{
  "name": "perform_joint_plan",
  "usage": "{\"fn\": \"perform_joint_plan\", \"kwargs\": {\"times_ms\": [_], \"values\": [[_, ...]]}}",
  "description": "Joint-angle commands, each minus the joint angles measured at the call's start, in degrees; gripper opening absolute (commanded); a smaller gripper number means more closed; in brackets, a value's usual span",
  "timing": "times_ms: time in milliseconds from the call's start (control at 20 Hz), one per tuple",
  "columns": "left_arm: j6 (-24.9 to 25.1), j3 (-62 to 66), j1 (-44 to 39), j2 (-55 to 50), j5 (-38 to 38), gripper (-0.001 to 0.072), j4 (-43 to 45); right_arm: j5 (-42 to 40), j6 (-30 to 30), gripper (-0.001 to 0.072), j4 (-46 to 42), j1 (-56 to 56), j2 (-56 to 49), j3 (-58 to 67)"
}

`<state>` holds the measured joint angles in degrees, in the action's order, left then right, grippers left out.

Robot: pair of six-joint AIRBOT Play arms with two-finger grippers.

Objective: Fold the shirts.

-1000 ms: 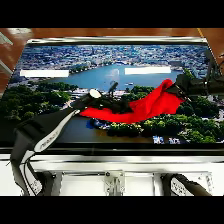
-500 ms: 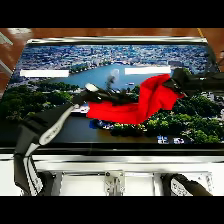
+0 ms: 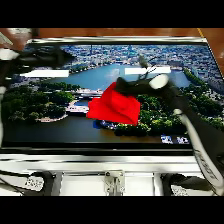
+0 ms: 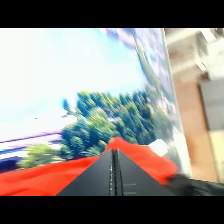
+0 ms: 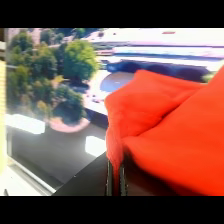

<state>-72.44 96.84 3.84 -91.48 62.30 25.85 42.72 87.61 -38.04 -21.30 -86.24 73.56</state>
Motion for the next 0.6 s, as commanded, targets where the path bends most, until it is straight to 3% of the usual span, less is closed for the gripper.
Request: {"fn": "perform_joint_plan", "kwargs": {"times_ms": [0, 100, 200, 250, 300, 400, 550], "values": [[0.00, 0.02, 9.01, 8.26, 4.52, 0.0037, 3.19, -8.68, -5.31, 0.0058, 18.34, -7.02, -10.14, 0.07], [0.02, 0.02, 10.75, 10.14, 6.51, 0.0038, 4.24, -7.72, -10.60, 0.0058, 27.50, -8.35, -13.38, 0.07], [0.02, 0.00, 10.78, 10.64, 8.20, 0.0038, 5.31, -8.17, -11.69, 0.0090, 29.94, -8.68, -14.38, 0.07], [0.02, -0.15, 10.36, 10.60, 8.72, 0.0038, 5.51, -8.52, -11.69, 0.0329, 30.36, -8.48, -14.36, 0.07], [0.04, -0.59, 9.84, 10.60, 8.72, 0.0038, 5.55, -8.70, -12.20, 0.0626, 31.54, -8.11, -14.36, 0.07], [1.09, -1.33, 8.55, 10.56, 8.72, 0.0038, 5.66, -6.64, -14.23, 0.0640, 33.75, -7.08, -14.12, 0.07], [1.31, -1.66, 7.17, 10.58, 8.74, 0.0038, 6.29, 2.05, -14.29, 0.0639, 27.50, -3.21, -11.98, 0.04]]}}
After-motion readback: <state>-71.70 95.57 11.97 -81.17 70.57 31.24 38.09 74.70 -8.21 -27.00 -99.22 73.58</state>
